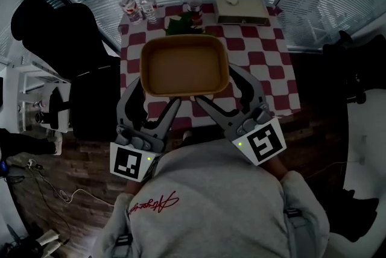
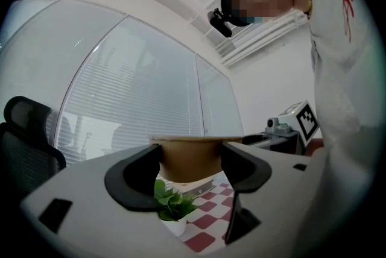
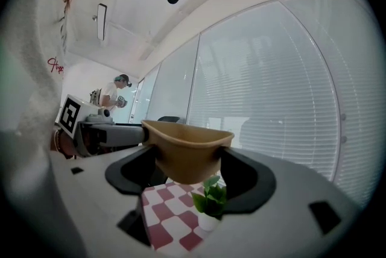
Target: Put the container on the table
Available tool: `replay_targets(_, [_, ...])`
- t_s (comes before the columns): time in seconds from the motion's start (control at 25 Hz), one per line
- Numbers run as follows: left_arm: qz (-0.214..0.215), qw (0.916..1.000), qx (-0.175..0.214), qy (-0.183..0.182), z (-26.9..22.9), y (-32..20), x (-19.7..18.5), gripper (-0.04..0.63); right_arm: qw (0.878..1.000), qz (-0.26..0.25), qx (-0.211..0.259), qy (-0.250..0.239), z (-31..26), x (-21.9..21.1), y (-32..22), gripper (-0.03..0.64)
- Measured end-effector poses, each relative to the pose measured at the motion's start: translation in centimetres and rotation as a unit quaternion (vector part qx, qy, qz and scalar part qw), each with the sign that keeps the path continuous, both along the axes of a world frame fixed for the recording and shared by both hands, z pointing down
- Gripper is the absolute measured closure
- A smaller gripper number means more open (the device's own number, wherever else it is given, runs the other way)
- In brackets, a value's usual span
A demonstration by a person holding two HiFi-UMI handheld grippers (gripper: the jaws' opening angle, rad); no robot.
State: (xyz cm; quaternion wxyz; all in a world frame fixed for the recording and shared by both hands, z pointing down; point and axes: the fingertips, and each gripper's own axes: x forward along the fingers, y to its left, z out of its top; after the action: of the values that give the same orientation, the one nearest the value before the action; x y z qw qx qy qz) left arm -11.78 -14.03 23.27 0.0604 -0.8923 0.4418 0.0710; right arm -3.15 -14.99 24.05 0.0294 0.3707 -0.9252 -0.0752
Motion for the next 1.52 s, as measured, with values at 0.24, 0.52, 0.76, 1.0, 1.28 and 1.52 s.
replay_targets(0.24, [-0.027,0.9996,0.002,-0.003,-0.3,0.2,1.0,0.284,1.0,-0.028,-0.003,0.0,-0.1,0.9,-0.2,0.279])
replay_targets(0.52, [-0.043,0.9991,-0.001,-0.001,0.2,0.3,1.7,0.284,0.999,-0.045,-0.003,0.001,0.3,1.6,-0.5,0.281])
replay_targets(0.76, [-0.05,0.9987,-0.006,-0.001,0.6,0.0,1.8,0.284,0.999,-0.052,-0.005,0.0,0.6,1.7,-0.9,0.279])
replay_targets(1.0, [-0.053,0.9986,-0.006,-0.002,1.4,-0.6,1.8,0.284,0.998,-0.055,-0.013,0.006,1.5,1.7,-1.5,0.279])
replay_targets(1.28, [-0.058,0.9981,-0.021,-0.005,2.3,-0.9,1.7,0.284,0.998,-0.057,-0.021,0.011,2.1,1.5,-1.9,0.281])
replay_targets(1.52, [-0.06,0.9978,-0.028,-0.006,2.9,-0.9,1.6,0.284,0.998,-0.059,-0.024,0.019,2.8,1.4,-1.9,0.279])
